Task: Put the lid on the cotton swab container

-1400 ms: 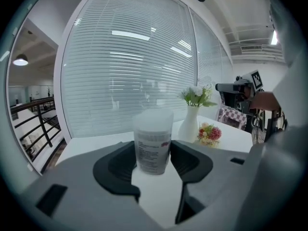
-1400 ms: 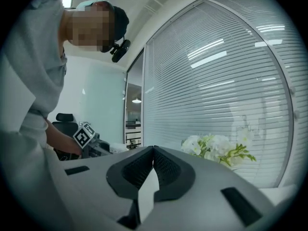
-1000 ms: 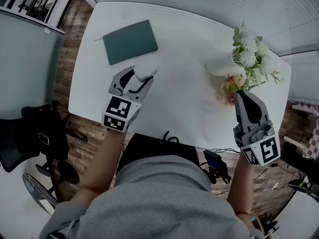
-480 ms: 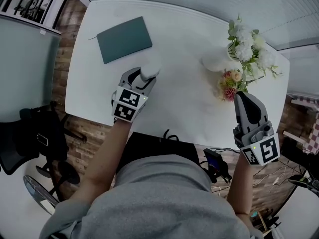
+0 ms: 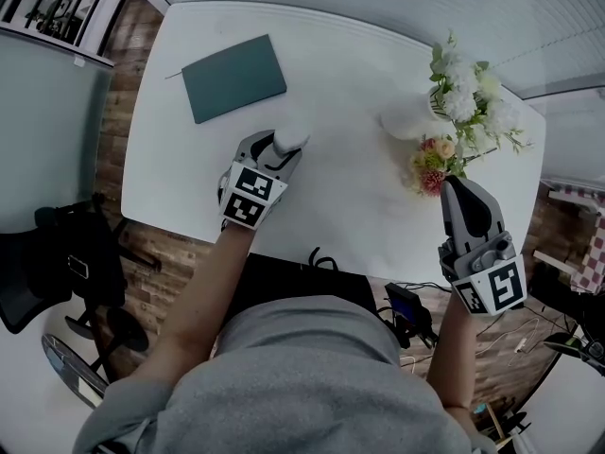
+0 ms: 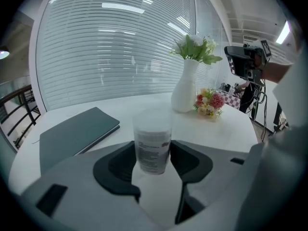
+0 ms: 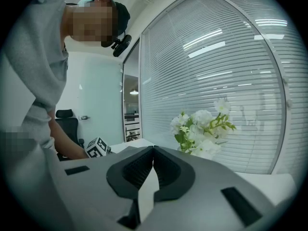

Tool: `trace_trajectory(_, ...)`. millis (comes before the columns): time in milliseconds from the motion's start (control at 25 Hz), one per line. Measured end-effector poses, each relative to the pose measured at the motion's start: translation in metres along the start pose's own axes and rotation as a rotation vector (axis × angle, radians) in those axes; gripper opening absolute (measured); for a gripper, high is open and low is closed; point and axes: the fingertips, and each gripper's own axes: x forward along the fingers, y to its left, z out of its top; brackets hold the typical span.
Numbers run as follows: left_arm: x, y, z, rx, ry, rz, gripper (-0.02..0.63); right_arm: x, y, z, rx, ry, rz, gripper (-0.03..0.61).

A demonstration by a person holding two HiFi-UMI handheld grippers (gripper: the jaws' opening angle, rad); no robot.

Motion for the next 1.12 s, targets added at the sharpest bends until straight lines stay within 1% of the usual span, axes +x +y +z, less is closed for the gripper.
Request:
trace_trajectory(360, 0.013, -0.005, 0.004, 0.005, 0.006, -0.015, 0.225, -0.003, 0.002, 0.002, -0.005, 0.004, 0.001, 0.023)
trace_trajectory(760, 0.028, -0.008, -0.003, 0.025, 0.056, -0.026, 0.221, -0.013, -0.001, 0.004, -0.006, -0.005, -0.021, 0.023)
trace_trajectory(1120, 0.030, -0.011, -0.001, 0.037, 0.055, -0.072, 0.227, -0.013, 0.000, 0.007, -0.009, -0.010, -0.018, 0.023)
